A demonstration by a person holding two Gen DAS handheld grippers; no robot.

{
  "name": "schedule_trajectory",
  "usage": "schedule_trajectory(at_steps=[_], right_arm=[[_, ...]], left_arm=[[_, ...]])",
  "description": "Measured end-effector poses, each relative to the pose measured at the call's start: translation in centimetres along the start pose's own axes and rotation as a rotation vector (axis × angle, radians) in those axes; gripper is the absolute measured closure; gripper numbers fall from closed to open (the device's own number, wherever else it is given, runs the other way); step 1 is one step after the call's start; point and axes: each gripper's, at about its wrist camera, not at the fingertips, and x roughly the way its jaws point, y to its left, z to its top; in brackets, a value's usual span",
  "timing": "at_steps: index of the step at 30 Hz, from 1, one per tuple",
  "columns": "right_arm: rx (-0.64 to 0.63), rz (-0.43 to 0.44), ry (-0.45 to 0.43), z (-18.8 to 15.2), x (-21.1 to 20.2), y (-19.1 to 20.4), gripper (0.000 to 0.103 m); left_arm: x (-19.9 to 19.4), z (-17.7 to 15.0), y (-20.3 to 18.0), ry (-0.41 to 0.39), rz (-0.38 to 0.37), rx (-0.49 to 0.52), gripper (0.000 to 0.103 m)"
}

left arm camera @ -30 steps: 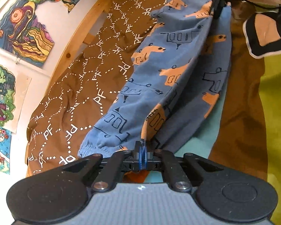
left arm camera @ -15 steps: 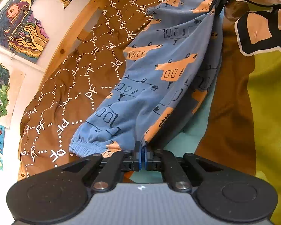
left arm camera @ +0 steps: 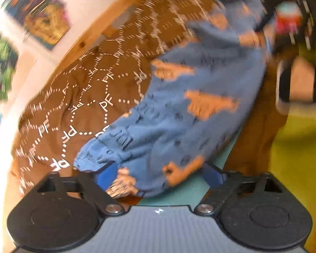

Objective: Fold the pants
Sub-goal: 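Open both tools and release the folded pant legs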

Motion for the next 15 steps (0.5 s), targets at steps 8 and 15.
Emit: schedule_trajectory(at_steps=[8,15], right_arm=[[0.334,-0.235,-0.054,-2.0,-3.6,-5.6,0.013],[0.664,-0.367,-0.037,-6.2,-6.3,-11.7,0.008]], left_arm=[[0.8,6.6,-2.2,-0.193,-0.127,-0.367,0.0],[3.8,14.0,-8.0,-0.311,-0.283,-0.376,0.0]])
